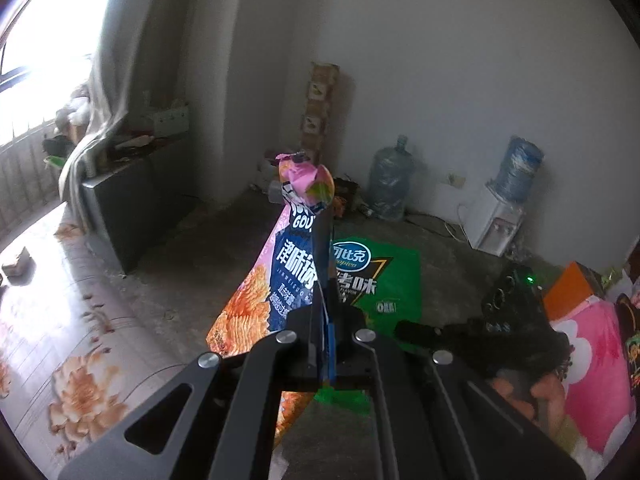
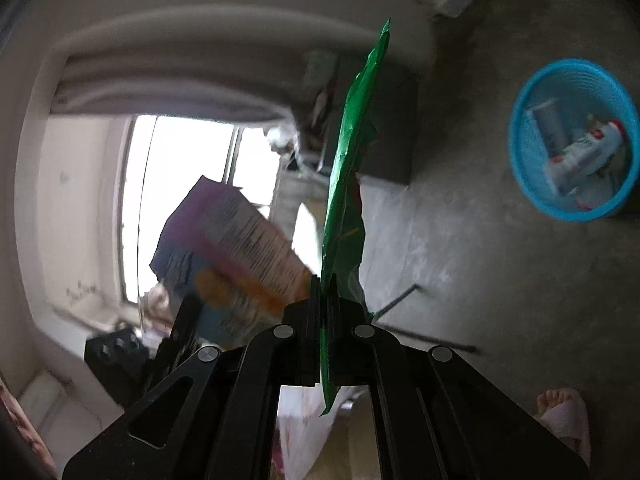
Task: Collect trash
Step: 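Carry the snack bags over the wastebasket and open both tools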
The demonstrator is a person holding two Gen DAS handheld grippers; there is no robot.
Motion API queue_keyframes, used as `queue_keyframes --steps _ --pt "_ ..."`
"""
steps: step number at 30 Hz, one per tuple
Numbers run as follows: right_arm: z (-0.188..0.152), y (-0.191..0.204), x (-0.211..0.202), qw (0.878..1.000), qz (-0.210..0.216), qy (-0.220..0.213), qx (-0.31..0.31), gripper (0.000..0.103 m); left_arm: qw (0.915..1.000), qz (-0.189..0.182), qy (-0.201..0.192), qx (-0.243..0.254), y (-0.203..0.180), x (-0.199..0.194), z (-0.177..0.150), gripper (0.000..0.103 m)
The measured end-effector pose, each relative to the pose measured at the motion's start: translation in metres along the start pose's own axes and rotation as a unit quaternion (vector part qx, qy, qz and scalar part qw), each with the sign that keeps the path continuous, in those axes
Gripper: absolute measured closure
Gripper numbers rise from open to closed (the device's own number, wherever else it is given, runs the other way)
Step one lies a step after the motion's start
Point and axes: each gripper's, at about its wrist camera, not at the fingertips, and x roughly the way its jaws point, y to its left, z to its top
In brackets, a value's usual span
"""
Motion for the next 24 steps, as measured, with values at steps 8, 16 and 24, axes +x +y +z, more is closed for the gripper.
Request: queue_keyframes --steps 8,16,24 --pt "0.042 -0.080 0.017 0.996 -0.030 -0.027 0.084 0.102 0.9996 -0.013 0.022 0.007 -0.007 0.037 0.002 0.102" --pt "0.066 -0.137 0.026 0.987 -0.073 -0.049 0.138 0.102 0.9956 -0.062 0.070 -0.004 -0.028 0.125 0.024 0.102" --pt "0.089 -0.192 0.023 0.970 -0.134 -0.075 0.189 0.059 0.9807 -0.087 0.175 -0.014 -0.064 0.271 -0.001 0.098"
